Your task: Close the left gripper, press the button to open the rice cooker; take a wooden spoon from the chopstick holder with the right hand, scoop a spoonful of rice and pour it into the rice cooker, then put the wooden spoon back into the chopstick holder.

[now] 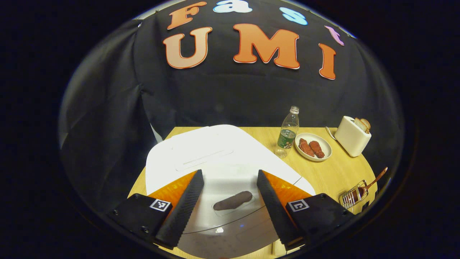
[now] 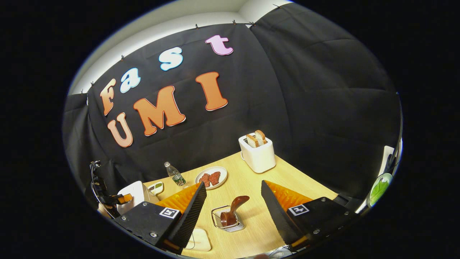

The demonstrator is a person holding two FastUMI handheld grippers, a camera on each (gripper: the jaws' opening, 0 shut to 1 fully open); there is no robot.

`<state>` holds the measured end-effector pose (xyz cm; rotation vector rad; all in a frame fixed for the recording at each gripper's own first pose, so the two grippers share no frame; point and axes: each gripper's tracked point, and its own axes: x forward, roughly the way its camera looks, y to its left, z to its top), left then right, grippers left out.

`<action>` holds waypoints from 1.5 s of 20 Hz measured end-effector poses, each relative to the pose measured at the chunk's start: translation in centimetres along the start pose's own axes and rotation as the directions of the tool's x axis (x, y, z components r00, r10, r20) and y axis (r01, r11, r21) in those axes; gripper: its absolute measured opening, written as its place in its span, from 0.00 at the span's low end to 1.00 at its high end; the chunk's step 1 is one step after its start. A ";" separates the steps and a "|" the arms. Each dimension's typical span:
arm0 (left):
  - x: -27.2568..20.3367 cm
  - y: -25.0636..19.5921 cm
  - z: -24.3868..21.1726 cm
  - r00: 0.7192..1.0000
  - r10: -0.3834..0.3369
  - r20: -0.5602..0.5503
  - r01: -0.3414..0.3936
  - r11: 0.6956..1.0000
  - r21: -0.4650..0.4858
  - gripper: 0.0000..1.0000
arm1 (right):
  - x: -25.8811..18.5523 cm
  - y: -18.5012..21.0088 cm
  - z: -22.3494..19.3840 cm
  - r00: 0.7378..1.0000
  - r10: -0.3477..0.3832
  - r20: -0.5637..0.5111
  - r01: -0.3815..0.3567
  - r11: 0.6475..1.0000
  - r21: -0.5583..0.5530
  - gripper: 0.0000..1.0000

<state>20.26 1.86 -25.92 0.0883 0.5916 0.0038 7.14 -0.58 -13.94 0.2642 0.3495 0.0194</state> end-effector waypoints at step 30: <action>-29.8 8.2 19.1 0.850 0.104 0.516 -0.057 0.993 -0.107 1.00 | -5.7 7.7 13.7 0.958 0.110 0.264 -0.023 0.950 -0.313 0.95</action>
